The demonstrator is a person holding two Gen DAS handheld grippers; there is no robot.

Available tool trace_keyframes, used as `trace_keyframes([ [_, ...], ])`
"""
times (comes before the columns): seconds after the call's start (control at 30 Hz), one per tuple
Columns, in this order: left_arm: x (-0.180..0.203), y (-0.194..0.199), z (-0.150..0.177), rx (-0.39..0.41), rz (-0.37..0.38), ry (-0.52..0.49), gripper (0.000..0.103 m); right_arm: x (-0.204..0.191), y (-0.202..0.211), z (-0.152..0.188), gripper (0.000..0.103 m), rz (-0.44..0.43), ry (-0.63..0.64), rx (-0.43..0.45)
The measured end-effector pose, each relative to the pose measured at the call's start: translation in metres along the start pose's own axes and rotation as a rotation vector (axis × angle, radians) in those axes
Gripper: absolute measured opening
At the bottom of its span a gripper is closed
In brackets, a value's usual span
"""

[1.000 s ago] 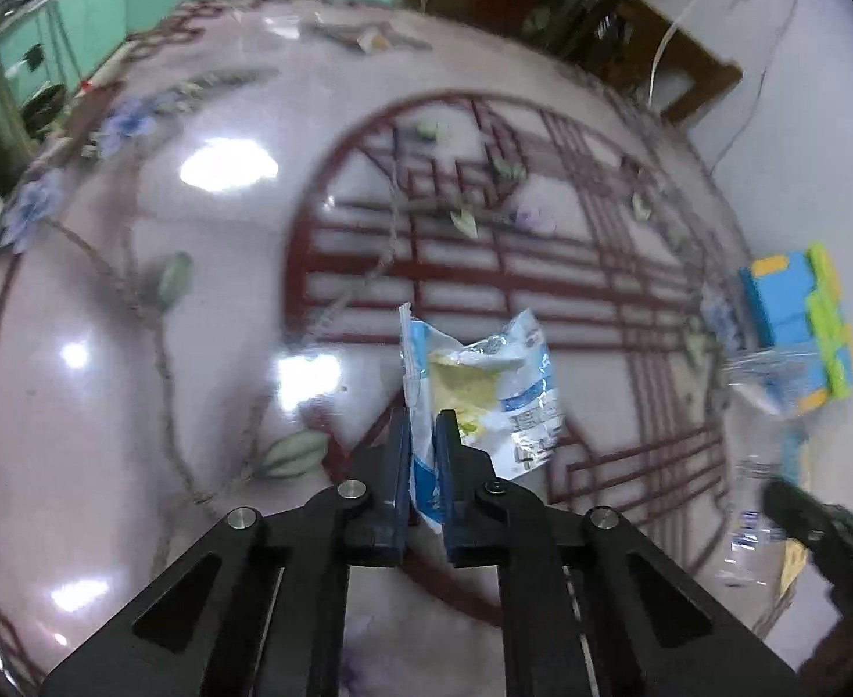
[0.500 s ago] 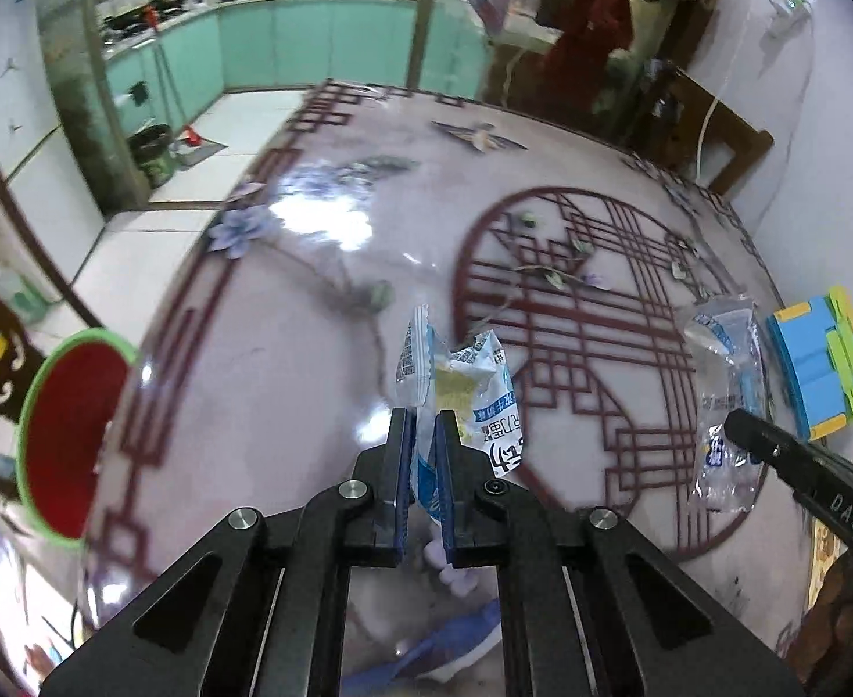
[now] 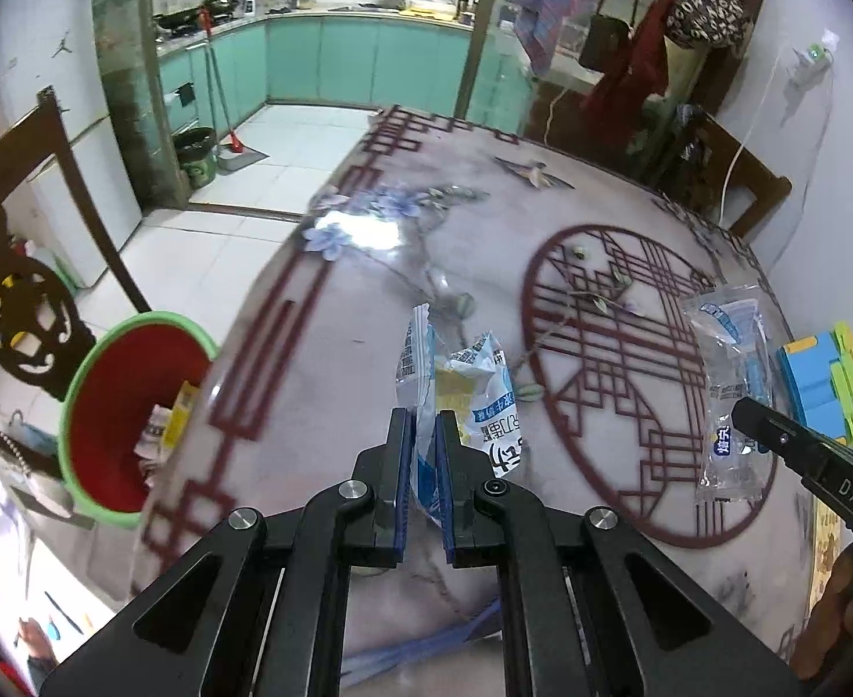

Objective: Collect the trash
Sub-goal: 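Carry clear wrapper and blue-white snack wrapper over the red bucket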

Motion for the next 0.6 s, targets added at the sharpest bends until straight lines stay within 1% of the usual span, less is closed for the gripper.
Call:
trace_keyframes([
  [0.33,-0.043,0.005,-0.011,0.016,0.011,-0.002,0.008,-0.04,-0.008,-0.002,0.002,0.015,0.004,0.013],
  [0.6,-0.081,0.005,-0.023,0.023,0.024,-0.021,0.008,-0.083,-0.018,0.002,0.002,0.029,-0.021,0.023],
])
Point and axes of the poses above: each gripper's, at about its wrist camera, not at the fingertips, and y roughly against the way its jaws point, x to its right, z to its underside, the point moved 8 cm from there along -y, roughly the way its jaws point, and after that the axes turned 3 degrees about -z, right-handed, at the moved point
